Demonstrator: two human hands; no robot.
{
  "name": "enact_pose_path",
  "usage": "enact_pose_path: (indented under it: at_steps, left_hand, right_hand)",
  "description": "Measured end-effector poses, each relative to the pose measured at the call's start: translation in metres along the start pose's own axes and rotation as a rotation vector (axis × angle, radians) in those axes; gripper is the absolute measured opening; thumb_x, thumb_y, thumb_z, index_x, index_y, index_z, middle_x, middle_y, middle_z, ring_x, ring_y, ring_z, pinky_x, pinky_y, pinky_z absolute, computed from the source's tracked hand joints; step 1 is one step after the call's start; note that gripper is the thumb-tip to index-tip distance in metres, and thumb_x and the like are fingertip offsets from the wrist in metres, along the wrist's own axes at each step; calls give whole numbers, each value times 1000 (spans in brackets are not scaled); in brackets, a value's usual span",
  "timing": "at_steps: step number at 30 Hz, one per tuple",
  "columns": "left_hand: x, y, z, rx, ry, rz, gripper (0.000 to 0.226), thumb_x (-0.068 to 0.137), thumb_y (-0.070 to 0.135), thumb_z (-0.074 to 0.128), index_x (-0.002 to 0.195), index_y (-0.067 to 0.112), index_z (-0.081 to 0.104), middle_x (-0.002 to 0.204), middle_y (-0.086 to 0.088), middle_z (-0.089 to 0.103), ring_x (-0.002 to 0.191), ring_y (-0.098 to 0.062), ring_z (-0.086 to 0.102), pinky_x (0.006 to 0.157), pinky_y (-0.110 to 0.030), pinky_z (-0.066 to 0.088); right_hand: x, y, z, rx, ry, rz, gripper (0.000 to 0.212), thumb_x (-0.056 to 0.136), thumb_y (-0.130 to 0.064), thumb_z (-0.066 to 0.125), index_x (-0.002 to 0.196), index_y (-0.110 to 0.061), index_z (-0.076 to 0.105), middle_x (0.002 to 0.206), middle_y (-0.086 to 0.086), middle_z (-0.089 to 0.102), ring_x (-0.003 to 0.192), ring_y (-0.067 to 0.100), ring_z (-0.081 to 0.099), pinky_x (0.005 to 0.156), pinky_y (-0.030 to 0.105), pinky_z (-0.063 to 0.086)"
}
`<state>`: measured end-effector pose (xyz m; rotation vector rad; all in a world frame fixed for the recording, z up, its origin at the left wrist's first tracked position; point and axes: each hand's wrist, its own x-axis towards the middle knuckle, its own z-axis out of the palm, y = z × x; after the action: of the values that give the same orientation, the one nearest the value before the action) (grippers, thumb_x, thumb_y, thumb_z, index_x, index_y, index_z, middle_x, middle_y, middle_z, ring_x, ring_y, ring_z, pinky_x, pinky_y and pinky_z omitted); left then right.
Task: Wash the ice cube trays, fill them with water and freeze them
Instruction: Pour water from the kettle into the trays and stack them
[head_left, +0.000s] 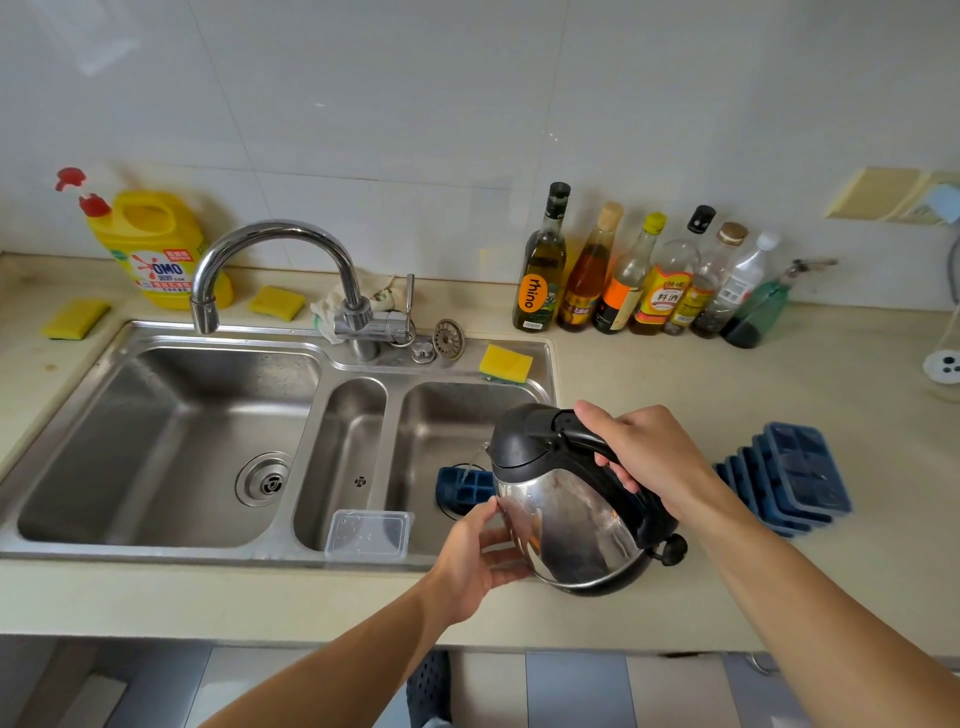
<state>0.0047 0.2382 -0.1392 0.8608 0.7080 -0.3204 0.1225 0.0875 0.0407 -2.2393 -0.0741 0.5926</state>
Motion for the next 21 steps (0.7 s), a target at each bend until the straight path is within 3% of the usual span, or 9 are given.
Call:
enact_pose_path:
  at_steps: [5, 10, 21]
  left_hand:
    - [2, -1, 6, -6, -3, 6, 47, 106, 42, 44, 120, 4, 69, 117, -23, 72, 110, -41, 68, 95, -54, 57]
    - [3, -1, 11, -15, -2, 0, 45, 106, 41, 44, 121, 6, 69, 116, -23, 72, 110, -42, 68, 93, -53, 58]
    - [12, -2, 18, -34, -6, -16, 45, 104, 42, 49, 123, 5, 67, 120, -26, 70, 113, -45, 66, 99, -61, 53]
  right_hand:
    - [-1, 2, -6, -4, 6, -1, 65, 97, -55, 58, 73, 4, 67, 38, -7, 51, 37, 11, 43, 57, 29, 45]
    - [-1, 5, -11, 3, 11, 6, 73, 97, -55, 58, 82, 16, 66, 39, -7, 53, 37, 12, 44, 57, 30, 46]
    - [5, 10, -21, 20, 21, 17, 75, 95, -56, 59, 84, 17, 65, 40, -6, 55, 39, 13, 45, 56, 30, 46]
